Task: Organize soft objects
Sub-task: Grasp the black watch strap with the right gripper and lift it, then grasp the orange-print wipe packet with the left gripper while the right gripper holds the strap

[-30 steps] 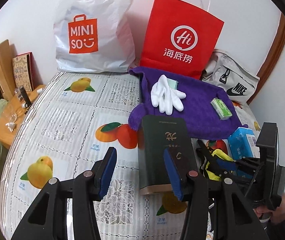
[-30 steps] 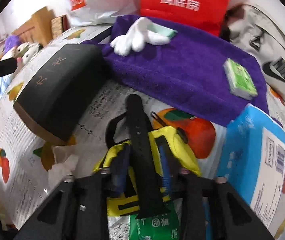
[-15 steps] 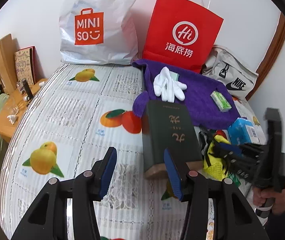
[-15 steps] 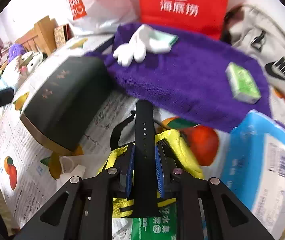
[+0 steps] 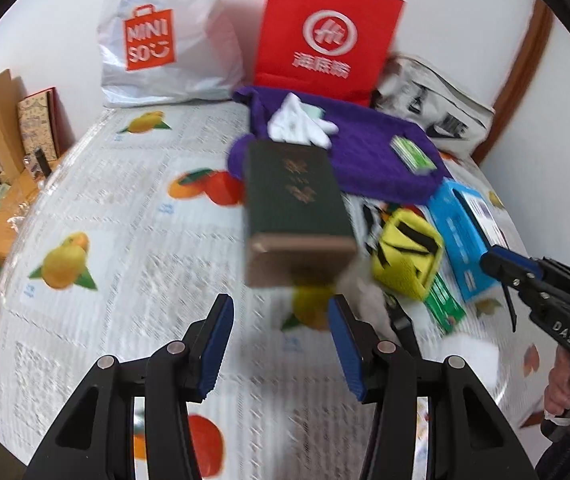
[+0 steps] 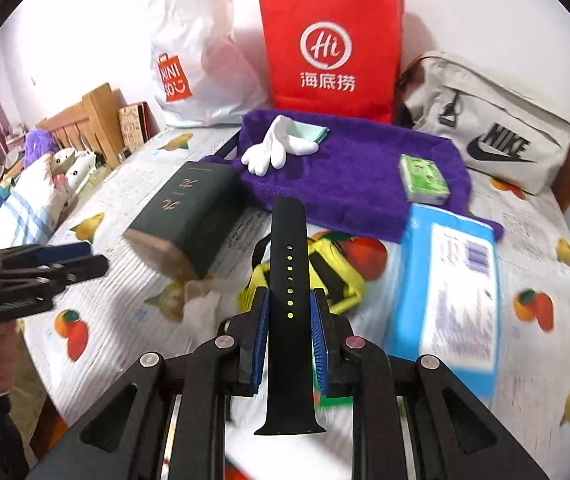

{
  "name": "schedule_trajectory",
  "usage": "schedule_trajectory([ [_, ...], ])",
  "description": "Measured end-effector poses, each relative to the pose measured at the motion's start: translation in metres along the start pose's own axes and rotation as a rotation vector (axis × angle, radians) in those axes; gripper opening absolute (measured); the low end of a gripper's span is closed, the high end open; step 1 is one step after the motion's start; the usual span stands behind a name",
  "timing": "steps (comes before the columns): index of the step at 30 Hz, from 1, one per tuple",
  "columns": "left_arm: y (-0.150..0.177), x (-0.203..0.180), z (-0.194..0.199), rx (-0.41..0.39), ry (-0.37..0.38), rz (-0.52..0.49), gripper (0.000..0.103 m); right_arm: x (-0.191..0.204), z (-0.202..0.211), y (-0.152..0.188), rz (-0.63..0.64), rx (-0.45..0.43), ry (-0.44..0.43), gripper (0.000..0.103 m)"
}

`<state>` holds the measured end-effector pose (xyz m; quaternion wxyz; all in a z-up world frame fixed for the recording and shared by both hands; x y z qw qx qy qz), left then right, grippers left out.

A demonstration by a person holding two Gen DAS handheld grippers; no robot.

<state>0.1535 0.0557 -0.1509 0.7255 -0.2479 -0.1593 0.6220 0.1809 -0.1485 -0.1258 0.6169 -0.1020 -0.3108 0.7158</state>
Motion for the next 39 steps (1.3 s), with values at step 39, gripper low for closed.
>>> schedule_trajectory([
  [39, 0.085, -0.128, -0.025, 0.056, 0.044, -0.393, 0.047, -0.106, 0.033, 0.11, -0.235, -0.011, 0.174, 0.02],
])
Point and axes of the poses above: each gripper's, at about its wrist camera, not at the fingertips, and z roughly against the way its jaws point, x to its left, y to its underside, the point moved 6 cm from there along -z, roughly the way its jaws point, and after that the axes turned 11 degrees about -z, right-handed, at the moved point
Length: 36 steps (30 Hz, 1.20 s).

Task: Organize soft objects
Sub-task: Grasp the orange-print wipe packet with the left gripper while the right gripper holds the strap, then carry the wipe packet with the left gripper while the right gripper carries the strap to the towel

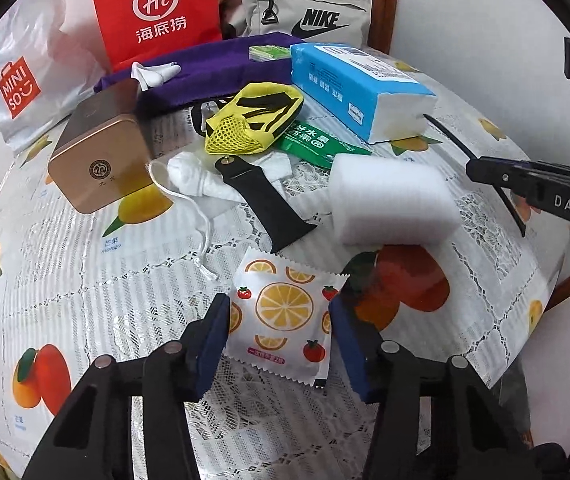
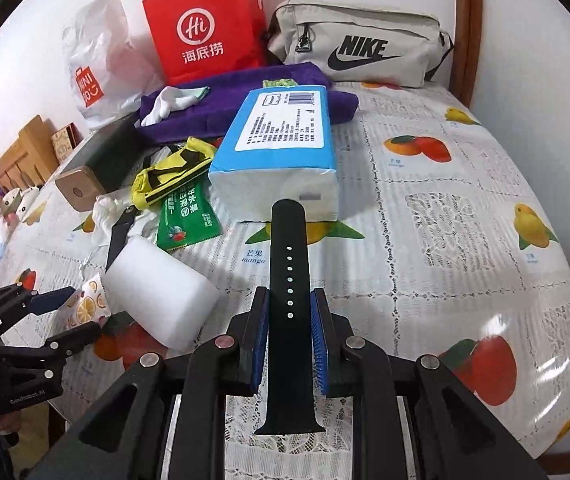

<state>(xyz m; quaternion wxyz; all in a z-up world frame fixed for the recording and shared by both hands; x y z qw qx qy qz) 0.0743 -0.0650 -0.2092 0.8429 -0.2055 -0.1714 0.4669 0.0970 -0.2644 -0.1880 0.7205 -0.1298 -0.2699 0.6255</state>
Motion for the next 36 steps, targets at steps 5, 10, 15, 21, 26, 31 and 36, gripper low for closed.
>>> schedule_trajectory([
  [5, 0.0, 0.005, 0.0, -0.01, 0.001, 0.01, 0.038, 0.002, -0.003, 0.001, 0.001, 0.009, -0.008, 0.02],
  [10, 0.001, 0.016, 0.002, -0.011, 0.001, 0.045, 0.015, 0.005, -0.004, 0.003, 0.009, 0.016, -0.012, 0.02],
  [15, 0.007, 0.028, 0.006, -0.004, 0.018, 0.087, 0.012, 0.007, -0.003, 0.004, 0.014, 0.017, -0.009, 0.02],
  [21, 0.013, 0.048, 0.019, -0.017, 0.013, 0.159, 0.012, 0.01, 0.007, -0.001, 0.019, 0.005, -0.002, 0.02],
  [26, 0.006, 0.062, 0.035, -0.051, -0.003, 0.186, 0.012, 0.015, 0.02, -0.01, 0.024, -0.015, -0.018, 0.02],
  [31, -0.006, 0.079, 0.046, -0.079, -0.024, 0.221, 0.012, 0.023, 0.028, -0.021, 0.041, -0.015, -0.04, 0.02],
  [36, -0.021, 0.096, 0.055, -0.107, -0.045, 0.257, 0.012, 0.029, 0.037, -0.037, 0.056, -0.027, -0.052, 0.02],
])
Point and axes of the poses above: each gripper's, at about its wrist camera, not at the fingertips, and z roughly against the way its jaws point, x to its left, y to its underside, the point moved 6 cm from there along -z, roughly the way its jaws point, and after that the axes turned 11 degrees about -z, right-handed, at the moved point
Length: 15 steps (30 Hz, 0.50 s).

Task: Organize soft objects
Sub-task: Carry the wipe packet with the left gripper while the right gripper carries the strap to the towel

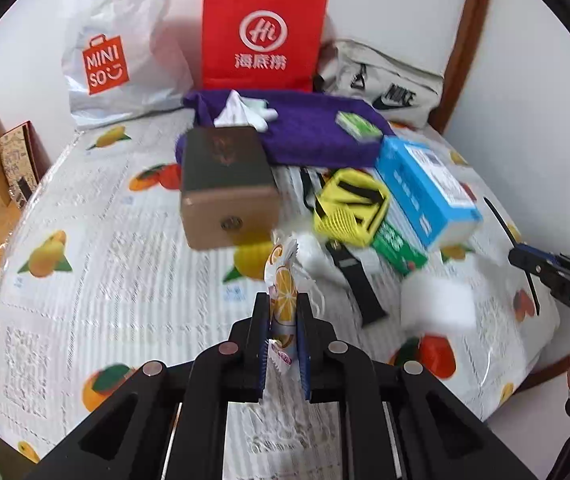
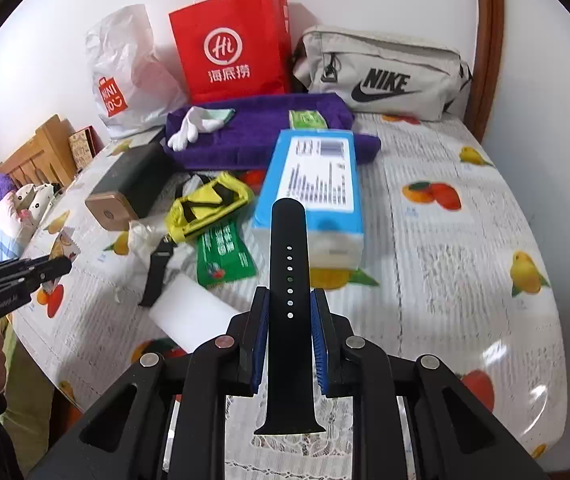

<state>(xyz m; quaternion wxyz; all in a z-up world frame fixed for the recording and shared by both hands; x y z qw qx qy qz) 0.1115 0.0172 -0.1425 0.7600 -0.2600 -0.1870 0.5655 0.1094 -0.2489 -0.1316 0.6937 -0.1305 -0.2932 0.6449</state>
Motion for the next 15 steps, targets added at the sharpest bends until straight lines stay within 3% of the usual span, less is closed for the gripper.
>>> schedule_trajectory([
  [15, -0.08, 0.034, -0.001, -0.069, -0.059, 0.052, 0.012, 0.011, -0.016, -0.069, 0.021, -0.025, -0.045, 0.02],
])
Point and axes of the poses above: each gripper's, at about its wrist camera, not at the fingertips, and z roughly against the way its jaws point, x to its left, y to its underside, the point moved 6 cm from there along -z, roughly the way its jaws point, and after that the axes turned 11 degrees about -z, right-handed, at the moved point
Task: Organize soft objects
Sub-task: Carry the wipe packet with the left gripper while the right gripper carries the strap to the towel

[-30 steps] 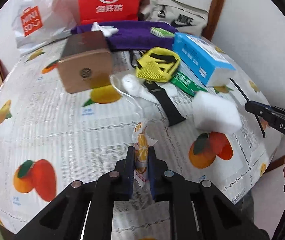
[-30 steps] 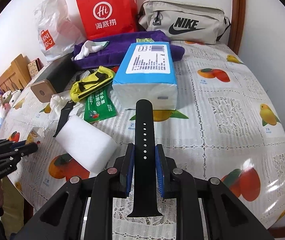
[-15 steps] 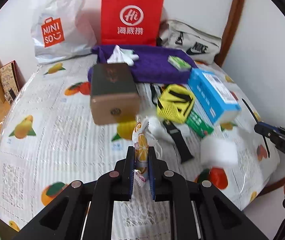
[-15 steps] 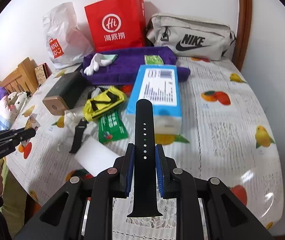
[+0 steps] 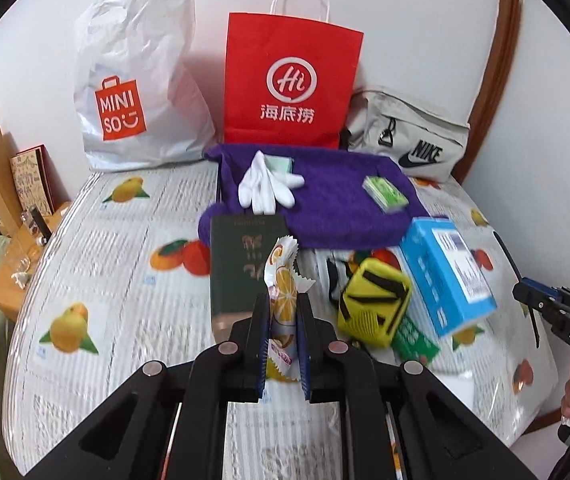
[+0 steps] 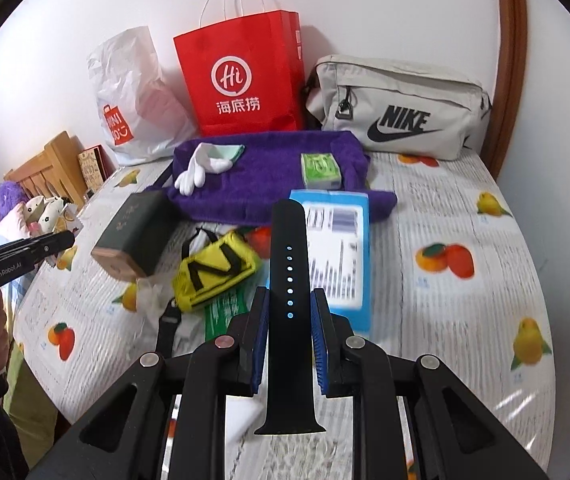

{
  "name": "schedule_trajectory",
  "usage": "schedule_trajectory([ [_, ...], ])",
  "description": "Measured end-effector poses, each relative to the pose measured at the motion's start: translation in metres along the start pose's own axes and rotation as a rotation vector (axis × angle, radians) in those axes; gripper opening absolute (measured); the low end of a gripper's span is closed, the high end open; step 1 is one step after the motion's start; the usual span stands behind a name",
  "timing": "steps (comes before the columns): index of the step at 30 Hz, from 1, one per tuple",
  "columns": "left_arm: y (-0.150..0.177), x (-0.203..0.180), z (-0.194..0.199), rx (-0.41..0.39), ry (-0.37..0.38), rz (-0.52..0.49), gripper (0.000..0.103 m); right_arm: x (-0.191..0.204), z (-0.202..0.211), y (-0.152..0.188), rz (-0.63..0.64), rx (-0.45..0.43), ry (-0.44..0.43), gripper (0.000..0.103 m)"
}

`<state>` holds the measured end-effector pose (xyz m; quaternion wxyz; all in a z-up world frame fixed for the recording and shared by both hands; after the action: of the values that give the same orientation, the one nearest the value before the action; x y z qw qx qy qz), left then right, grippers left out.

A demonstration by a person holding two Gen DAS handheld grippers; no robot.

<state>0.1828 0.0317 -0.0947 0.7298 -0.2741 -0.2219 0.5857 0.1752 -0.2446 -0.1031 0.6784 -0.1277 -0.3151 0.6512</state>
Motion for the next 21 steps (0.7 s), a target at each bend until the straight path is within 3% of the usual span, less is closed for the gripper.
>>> schedule_trajectory([
  [21, -0.065, 0.025, -0.077, 0.054, -0.034, 0.066, 0.013, 0.003, -0.096, -0.109, 0.026, 0.032, -0.064, 0.02],
])
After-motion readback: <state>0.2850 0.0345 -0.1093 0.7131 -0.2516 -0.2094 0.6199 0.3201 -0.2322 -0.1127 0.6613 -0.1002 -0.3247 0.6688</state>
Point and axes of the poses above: each gripper's, at about its wrist camera, not at the fingertips, and z roughly against the way its jaws point, x to its left, y to its underside, the point moved 6 cm from there along -z, roughly the way its jaws point, and after that the axes turned 11 degrees about -z, right-handed, at the moved point
